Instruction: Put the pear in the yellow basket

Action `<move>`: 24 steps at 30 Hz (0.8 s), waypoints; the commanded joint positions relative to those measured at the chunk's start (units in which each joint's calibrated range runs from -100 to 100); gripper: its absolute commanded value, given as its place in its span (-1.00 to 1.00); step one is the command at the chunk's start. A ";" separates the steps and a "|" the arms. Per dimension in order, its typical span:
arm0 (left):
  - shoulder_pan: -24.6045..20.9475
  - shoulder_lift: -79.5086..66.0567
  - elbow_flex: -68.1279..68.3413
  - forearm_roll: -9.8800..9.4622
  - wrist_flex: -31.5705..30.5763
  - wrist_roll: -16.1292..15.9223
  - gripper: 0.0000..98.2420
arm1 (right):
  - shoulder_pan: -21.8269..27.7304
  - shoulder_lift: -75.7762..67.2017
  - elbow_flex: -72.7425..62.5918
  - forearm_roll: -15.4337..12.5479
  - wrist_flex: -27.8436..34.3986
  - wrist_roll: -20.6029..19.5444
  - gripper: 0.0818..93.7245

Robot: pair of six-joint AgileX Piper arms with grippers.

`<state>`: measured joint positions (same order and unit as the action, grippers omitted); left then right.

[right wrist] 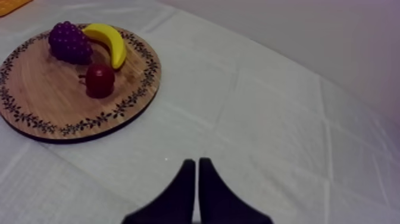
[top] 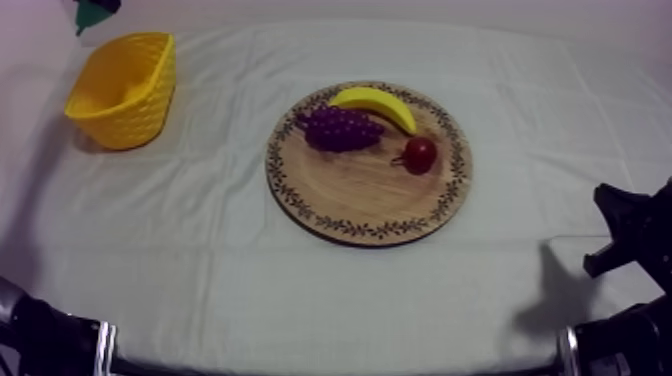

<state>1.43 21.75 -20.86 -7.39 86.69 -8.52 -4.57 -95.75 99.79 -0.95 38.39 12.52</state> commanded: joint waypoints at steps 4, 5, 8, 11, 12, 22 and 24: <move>-0.73 5.67 1.01 -0.14 -1.45 -0.21 0.20 | -0.02 -0.01 -0.01 0.00 0.00 0.00 -0.99; -0.93 5.86 1.54 -0.12 -1.68 -0.16 0.29 | -0.02 -0.01 -0.01 0.00 0.00 0.00 -0.99; -1.51 5.03 3.84 0.17 -2.52 0.21 0.52 | -0.02 -0.01 -0.01 0.00 0.00 0.00 -0.99; -1.90 1.79 7.61 0.64 -3.83 0.74 0.71 | -0.02 -0.01 -0.01 0.00 0.00 0.00 -0.99; -1.96 0.27 8.94 0.78 -4.17 0.94 0.74 | -0.02 -0.01 -0.01 0.00 0.00 0.00 -0.99; -0.79 -22.42 20.75 2.27 -6.20 3.14 0.65 | -0.02 -0.01 -0.01 0.00 0.00 0.00 -0.99; -0.04 -27.84 22.98 2.32 -6.80 4.05 0.59 | -0.02 -0.01 -0.01 0.00 0.00 0.00 -0.99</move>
<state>1.05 2.04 0.06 -5.12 80.04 -5.10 -4.57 -95.75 99.79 -0.95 38.39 12.52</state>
